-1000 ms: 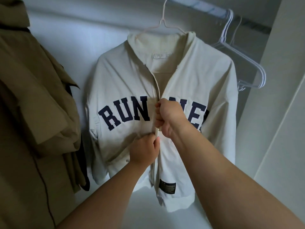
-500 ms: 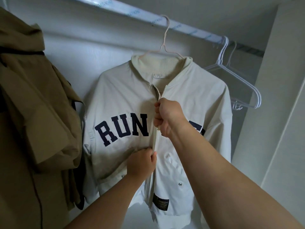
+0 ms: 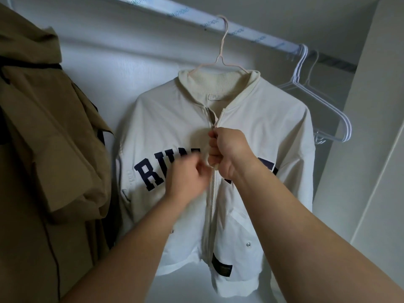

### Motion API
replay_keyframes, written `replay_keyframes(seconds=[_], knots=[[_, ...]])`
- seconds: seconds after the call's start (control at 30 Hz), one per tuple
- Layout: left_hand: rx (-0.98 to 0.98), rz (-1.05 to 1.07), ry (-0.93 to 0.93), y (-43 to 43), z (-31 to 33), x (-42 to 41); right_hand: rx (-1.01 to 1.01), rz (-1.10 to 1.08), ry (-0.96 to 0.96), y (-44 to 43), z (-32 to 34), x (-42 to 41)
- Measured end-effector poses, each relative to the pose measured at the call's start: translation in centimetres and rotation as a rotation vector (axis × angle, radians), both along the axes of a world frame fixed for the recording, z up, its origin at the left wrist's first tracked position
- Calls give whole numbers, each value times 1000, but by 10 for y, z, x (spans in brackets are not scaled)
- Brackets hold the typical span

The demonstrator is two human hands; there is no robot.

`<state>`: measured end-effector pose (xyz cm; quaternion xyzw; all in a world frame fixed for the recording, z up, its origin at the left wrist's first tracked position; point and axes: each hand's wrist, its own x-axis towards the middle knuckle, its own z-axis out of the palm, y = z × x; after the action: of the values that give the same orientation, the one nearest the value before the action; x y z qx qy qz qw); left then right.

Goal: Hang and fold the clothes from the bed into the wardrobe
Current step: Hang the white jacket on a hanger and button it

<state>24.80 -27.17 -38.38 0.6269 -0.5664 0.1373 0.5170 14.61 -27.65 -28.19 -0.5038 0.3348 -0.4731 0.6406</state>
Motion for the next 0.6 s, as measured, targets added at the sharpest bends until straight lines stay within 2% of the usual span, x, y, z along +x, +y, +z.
replay_keyframes(seconds=[0.07,0.13,0.17,0.23,0.33,0.5,0.6], knots=[[-353,-59,65,5,45,10,3,17,-5,-1,-4,-2],[-479,-105,-69,6,92,22,6,22,12,-3,-7,-3],[-415,-157,-143,6,114,26,11,22,22,-3,-9,-3],[-120,-234,-298,5,145,33,13,18,32,-4,-10,-3],[187,-194,-506,4,166,38,-3,10,43,-4,-10,-5],[265,-94,-615,-1,176,28,-21,-6,58,-2,-10,-4],[241,58,-567,-13,178,22,-27,-11,60,1,-10,-3]])
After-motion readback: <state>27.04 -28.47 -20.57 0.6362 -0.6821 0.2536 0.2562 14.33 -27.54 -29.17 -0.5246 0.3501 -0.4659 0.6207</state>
